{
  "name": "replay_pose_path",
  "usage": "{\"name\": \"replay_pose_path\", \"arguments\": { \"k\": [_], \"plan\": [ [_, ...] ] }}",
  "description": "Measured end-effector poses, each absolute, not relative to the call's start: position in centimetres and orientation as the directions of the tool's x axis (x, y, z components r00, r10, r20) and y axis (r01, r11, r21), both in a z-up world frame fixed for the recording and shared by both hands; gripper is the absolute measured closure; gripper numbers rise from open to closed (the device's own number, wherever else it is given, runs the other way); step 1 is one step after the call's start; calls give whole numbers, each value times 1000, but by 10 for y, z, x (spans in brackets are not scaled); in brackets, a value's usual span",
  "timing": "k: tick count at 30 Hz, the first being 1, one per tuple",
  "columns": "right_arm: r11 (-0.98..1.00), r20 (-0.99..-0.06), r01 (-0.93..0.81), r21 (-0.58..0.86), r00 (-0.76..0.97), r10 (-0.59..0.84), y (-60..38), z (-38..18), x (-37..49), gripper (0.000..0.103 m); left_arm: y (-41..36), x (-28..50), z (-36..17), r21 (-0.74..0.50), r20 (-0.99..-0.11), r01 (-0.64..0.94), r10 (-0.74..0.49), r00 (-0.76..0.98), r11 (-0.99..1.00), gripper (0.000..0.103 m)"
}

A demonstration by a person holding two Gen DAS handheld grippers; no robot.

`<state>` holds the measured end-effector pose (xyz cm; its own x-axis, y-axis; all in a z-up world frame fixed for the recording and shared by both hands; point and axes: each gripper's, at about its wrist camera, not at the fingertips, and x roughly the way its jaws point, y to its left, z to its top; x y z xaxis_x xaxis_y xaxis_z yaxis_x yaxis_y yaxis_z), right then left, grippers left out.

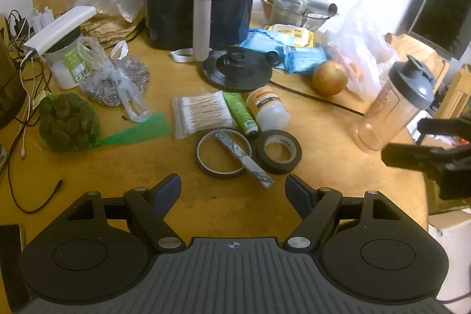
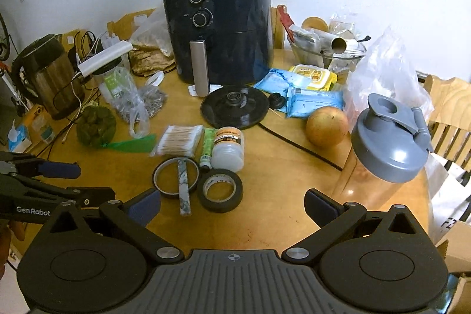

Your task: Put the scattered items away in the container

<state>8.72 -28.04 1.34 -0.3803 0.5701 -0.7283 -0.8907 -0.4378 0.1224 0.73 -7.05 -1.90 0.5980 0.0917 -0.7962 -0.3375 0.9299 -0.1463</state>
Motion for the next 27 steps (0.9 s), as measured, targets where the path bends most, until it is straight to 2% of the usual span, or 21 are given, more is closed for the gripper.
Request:
{"name": "replay_pose_path", "arguments": {
  "k": [15,27],
  "plan": [
    [-446,-764,-881,159,-396,510,-282,4,92,0,-60,37,-37,-103,-812,-348,123,571,932,26],
    [-427,-753,-888,172,-398,524,-282,2,106,0,-55,76,-65,-116,-844,-313,73,532,942,27]
  ]
}}
